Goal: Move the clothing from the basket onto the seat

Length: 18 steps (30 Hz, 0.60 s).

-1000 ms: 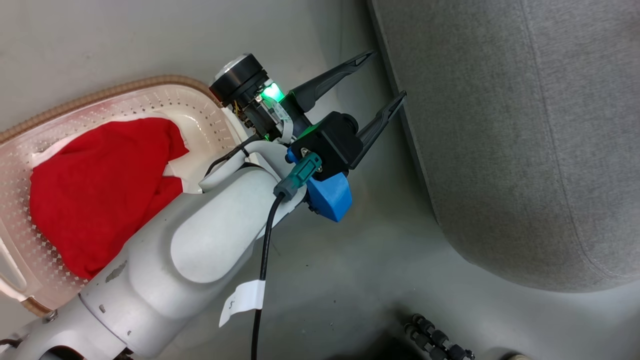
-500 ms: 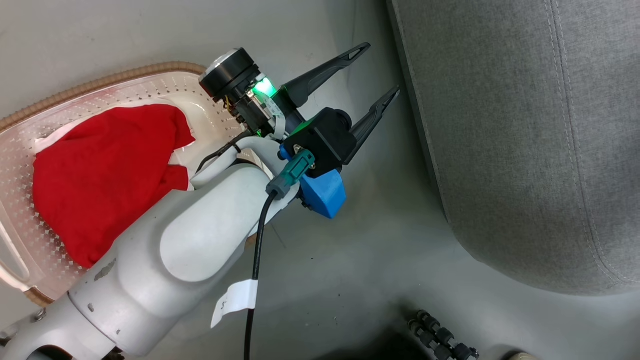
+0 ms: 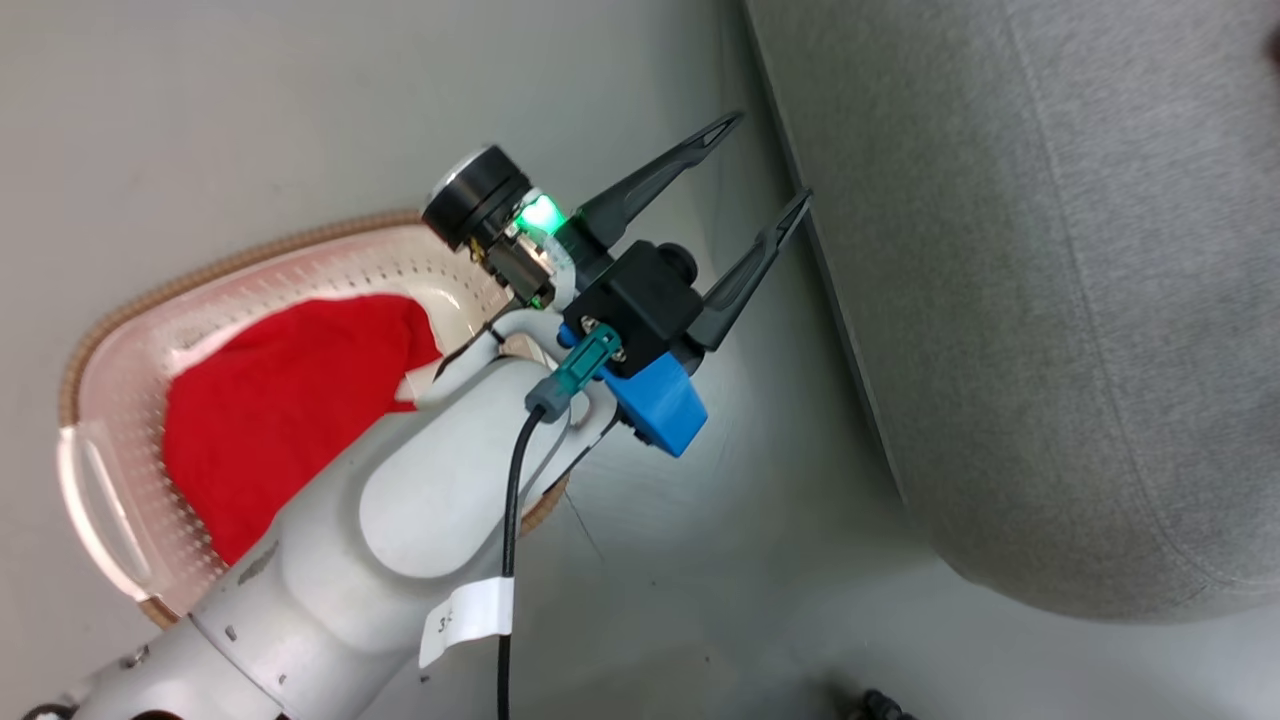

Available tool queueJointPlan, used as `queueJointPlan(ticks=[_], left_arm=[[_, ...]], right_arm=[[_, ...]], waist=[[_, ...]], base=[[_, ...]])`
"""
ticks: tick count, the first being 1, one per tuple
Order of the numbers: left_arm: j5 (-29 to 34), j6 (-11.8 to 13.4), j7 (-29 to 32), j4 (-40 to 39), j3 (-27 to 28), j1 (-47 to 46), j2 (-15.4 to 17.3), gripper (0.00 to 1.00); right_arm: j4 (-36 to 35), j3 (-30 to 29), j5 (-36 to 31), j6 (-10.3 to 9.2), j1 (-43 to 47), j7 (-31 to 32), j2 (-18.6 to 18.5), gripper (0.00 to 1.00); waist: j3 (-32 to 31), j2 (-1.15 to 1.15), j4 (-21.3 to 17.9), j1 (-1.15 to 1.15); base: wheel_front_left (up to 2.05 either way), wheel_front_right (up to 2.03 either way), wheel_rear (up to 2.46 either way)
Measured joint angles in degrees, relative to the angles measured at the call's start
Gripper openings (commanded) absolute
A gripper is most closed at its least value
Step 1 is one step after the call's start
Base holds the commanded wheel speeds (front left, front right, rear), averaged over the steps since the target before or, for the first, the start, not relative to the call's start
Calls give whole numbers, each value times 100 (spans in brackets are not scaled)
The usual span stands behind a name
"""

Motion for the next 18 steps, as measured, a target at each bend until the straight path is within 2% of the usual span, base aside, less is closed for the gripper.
queueJointPlan(ticks=[6, 13, 18], left_arm=[[-219, 203, -103, 80, 386, 459, -56, 100], [-230, 453, -112, -489, 1393, 1287, -41, 100], [-147, 506, -114, -710, 2182, 1856, -62, 100]], right_arm=[[-716, 390, -149, 0, 565, 0, 84, 100], [-1198, 1271, -212, 0, 946, -1, 172, 100], [-1369, 1915, -220, 0, 1115, -1, 290, 100]], waist=[[-707, 0, 129, 0], [-1514, 0, 420, -1], [-1978, 0, 719, -1]], base=[[0, 0, 0], [0, 0, 0], [0, 0, 0]])
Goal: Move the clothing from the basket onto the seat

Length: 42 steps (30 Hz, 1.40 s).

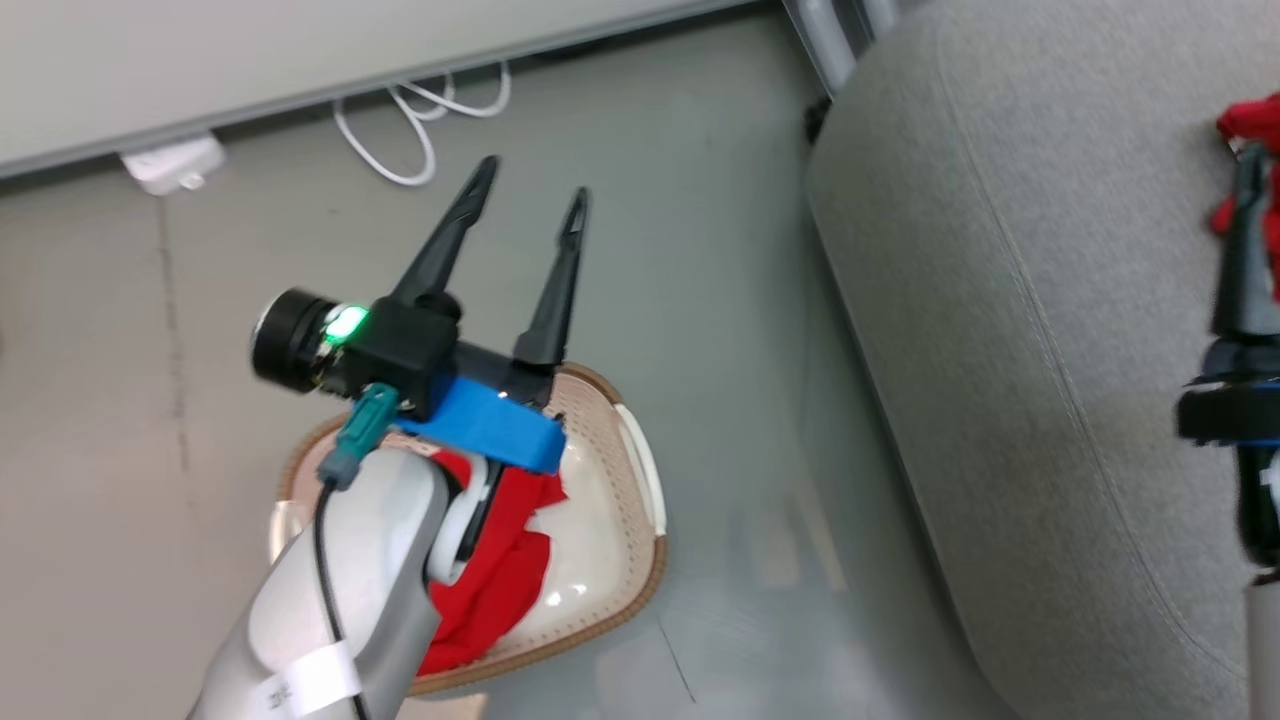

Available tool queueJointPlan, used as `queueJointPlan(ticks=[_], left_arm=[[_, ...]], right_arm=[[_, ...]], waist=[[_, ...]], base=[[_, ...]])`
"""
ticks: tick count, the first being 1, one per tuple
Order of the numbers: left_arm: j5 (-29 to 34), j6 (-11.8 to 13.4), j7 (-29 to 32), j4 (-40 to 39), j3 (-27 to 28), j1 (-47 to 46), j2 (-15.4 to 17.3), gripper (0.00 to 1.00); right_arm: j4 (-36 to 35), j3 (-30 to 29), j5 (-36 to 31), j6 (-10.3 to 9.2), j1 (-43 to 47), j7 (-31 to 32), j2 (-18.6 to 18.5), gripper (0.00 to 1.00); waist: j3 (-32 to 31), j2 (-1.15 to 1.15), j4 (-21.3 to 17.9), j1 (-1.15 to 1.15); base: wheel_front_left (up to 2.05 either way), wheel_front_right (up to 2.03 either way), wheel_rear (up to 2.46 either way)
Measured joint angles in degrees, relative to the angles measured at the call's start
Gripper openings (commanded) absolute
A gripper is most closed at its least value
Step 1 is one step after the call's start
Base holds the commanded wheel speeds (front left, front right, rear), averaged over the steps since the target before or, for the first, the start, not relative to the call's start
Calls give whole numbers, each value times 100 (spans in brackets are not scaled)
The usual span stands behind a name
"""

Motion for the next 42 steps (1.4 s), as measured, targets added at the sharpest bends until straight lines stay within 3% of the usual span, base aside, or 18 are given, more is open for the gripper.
queueJointPlan(ticks=[12, 18, 28, 42], left_arm=[[454, -271, -3, -261, 1744, 1280, -343, 100], [636, -491, -4, -342, 2304, 1819, -535, 100], [836, -728, -4, -355, 2749, 2474, -703, 100], [892, -825, -3, -203, 2807, 2875, -730, 100]], right_arm=[[-29, 1237, 44, 0, 451, 0, 339, 100], [107, 1355, 103, 0, 788, 0, 470, 100], [421, 1248, 143, 0, 1489, 0, 612, 100], [533, 1054, 159, 0, 1939, 0, 731, 100]], waist=[[-878, 0, 736, 0], [-1211, 0, 930, 0], [-1643, 0, 1094, 0], [-1952, 0, 1173, 0]], base=[[0, 0, 0], [0, 0, 0], [0, 0, 0], [0, 0, 0]])
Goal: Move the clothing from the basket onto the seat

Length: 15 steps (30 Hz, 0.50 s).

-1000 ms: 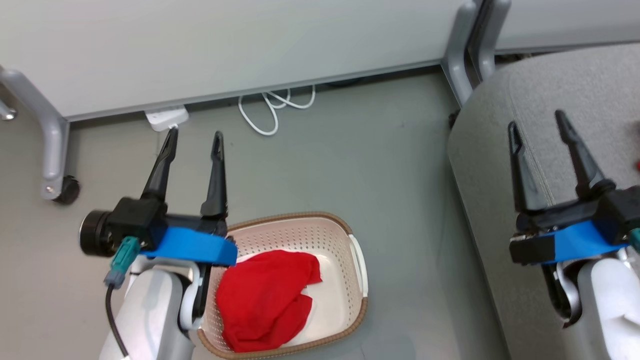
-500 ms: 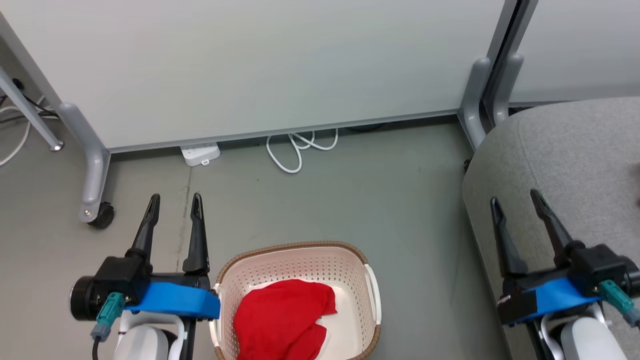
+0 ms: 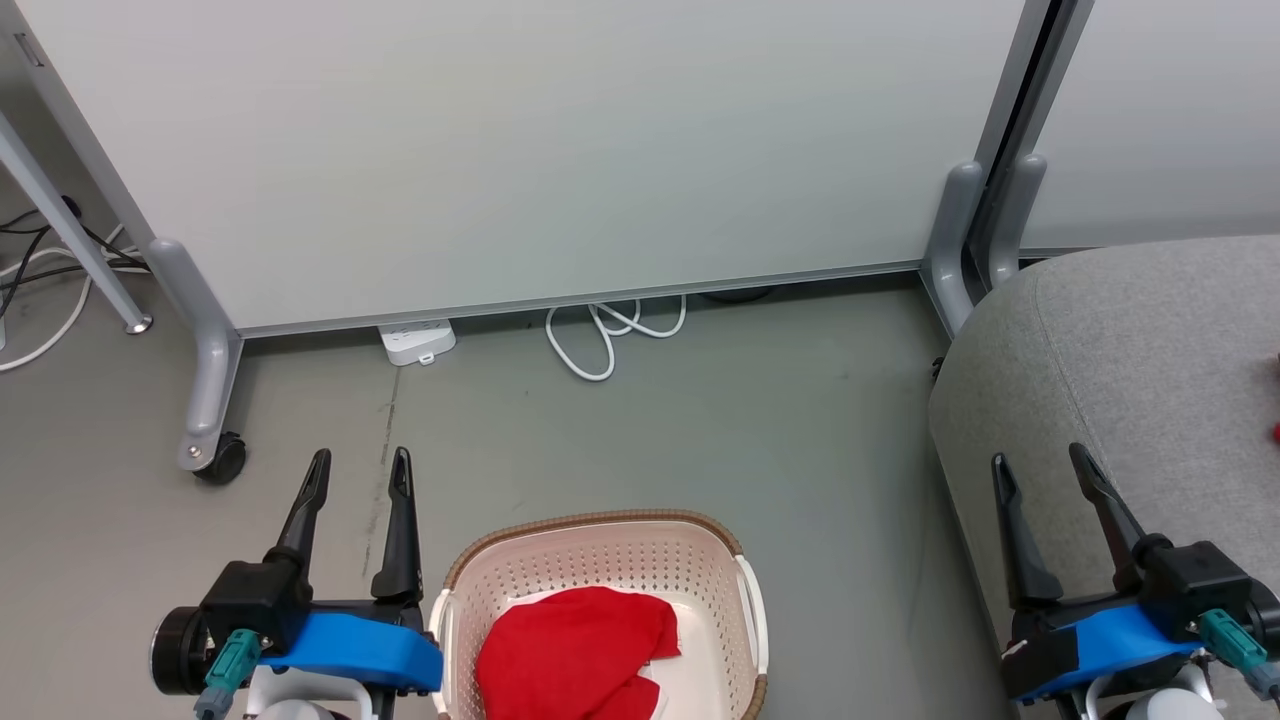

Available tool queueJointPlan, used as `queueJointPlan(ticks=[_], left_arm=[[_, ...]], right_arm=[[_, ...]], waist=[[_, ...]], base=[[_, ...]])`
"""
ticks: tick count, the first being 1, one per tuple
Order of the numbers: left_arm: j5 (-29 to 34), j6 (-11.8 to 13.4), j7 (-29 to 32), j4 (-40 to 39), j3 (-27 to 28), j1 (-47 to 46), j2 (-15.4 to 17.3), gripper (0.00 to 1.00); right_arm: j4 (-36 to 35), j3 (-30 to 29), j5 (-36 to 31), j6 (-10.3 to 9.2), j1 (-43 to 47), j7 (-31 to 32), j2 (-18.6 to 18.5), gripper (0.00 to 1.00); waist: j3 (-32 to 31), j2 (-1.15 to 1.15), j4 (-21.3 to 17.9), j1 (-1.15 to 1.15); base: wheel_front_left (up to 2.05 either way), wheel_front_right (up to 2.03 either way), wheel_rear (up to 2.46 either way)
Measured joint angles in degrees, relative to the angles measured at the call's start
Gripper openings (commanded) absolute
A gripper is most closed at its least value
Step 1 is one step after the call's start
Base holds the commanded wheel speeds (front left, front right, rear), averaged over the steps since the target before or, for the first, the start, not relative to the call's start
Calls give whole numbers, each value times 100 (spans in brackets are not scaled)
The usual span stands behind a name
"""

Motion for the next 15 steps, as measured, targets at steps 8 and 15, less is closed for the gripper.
queueJointPlan(ticks=[8, 15], left_arm=[[-15, -8, 0, 8, -13, 12, -2, 100], [-4, -8, 0, 12, -12, 5, -2, 100]], right_arm=[[5, -3, -1, 0, 18, 0, 59, 100], [-1, 21, -1, 0, 17, 0, 83, 100]], waist=[[15, 0, 34, 0], [62, 0, 29, 0]], base=[[0, 0, 0], [0, 0, 0]])
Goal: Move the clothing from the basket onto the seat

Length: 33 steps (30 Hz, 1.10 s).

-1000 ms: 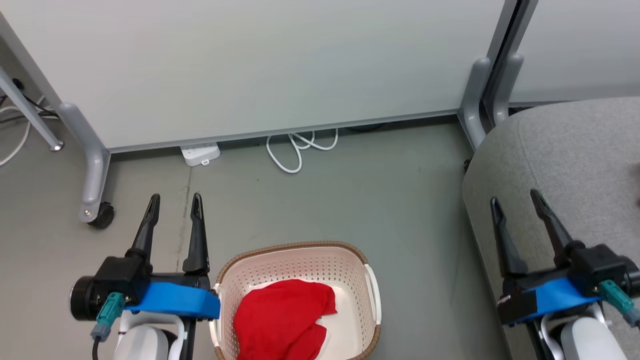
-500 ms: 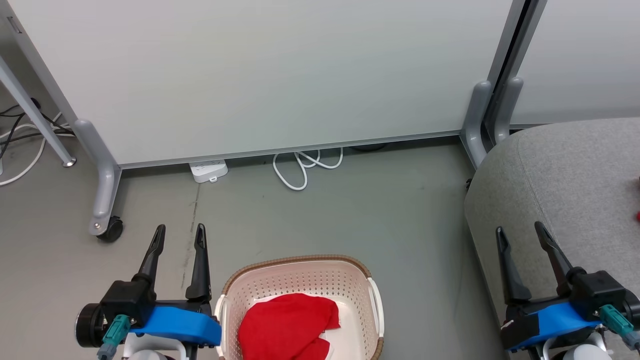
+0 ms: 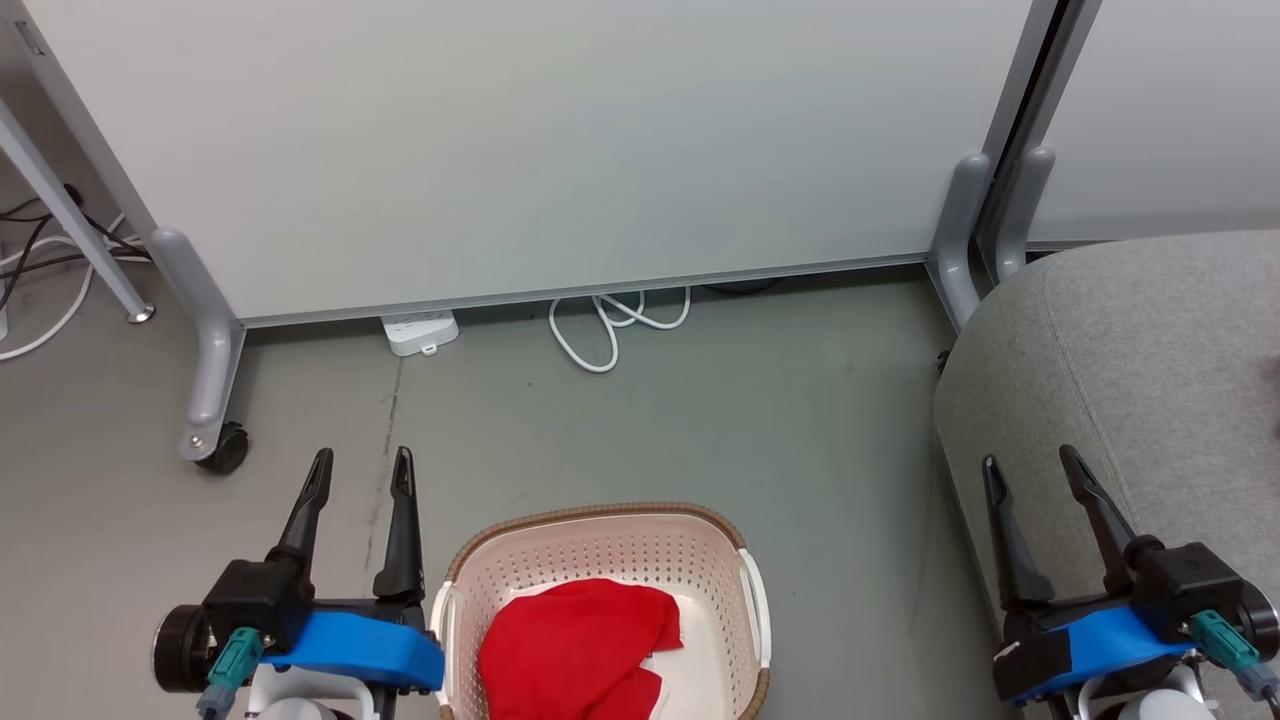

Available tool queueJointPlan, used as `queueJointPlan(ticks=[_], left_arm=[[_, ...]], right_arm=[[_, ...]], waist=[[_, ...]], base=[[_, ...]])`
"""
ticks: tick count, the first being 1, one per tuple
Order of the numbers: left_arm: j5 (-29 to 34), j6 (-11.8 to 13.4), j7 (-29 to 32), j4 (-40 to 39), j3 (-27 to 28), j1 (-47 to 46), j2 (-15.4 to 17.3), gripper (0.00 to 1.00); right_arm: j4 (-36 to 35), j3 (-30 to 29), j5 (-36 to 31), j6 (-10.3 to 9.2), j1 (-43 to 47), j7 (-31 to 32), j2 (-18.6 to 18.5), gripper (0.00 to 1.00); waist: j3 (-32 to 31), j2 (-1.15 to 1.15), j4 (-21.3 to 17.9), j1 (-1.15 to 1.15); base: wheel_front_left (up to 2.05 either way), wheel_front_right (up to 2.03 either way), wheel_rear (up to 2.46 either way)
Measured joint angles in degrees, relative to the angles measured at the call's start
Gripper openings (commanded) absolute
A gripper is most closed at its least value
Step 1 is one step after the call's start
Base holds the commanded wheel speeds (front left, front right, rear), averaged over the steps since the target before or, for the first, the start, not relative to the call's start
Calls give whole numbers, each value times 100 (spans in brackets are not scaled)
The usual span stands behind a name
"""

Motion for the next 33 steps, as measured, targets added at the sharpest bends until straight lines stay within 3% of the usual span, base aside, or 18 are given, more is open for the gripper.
queueJointPlan(ticks=[11, 33], left_arm=[[339, -52, -1, 535, -532, -786, 114, 100], [115, -76, -1, 3127, -3098, -3281, 1083, 100]], right_arm=[[-93, 115, 35, 0, -463, 0, -16, 100], [-576, 377, 57, 0, -2229, 0, 20, 100]], waist=[[481, 0, -145, 0], [2887, 0, -914, 2]], base=[[0, 0, 0], [0, 0, 0]])
